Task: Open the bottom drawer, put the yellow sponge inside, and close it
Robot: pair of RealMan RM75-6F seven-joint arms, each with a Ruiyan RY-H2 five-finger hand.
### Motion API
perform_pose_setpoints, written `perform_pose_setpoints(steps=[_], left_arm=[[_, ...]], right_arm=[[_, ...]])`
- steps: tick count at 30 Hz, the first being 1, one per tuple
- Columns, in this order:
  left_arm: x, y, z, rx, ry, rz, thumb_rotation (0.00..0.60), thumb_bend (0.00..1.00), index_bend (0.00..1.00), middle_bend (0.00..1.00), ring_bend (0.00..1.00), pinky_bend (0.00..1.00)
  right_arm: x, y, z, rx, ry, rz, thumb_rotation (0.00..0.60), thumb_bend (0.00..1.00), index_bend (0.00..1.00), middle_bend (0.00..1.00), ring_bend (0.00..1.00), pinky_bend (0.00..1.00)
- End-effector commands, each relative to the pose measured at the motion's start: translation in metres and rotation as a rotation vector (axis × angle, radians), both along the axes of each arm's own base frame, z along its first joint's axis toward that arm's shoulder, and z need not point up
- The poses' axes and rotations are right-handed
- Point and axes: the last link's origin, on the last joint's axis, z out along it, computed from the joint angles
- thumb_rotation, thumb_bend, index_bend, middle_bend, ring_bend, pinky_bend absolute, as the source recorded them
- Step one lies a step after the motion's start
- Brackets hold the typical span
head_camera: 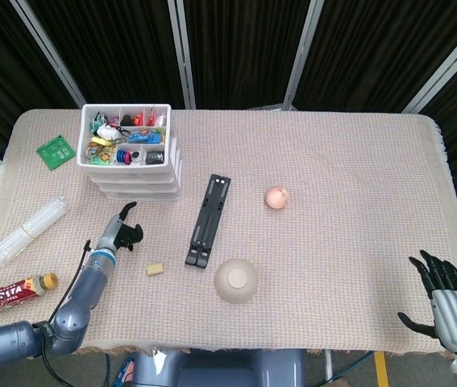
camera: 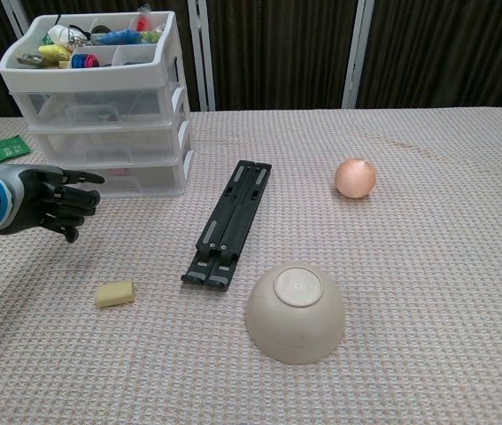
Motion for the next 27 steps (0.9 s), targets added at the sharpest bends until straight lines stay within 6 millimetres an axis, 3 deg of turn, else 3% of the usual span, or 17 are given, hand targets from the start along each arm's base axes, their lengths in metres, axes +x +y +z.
perform_pose_setpoints(steps=[1,27], left_arm=[[0.003,0.006,-0.006,-0.010,-0.026,0.023,0.600,0.73,0.00,0.99,0.90,0.70],[0.010,0.037,-0.029,-0.025,-0.100,0.131,0.600,0.73,0.00,0.99,0.90,0.70]], right_arm=[[0.000,0.000,0.000,0.000,-0.002,-0.003,0.600,0.06,0.10,0.00,0.00,0.00],[0.000,-0.001,0.001,-0.001,-0.021,-0.007,0.600,0.06,0.10,0.00,0.00,0.00]])
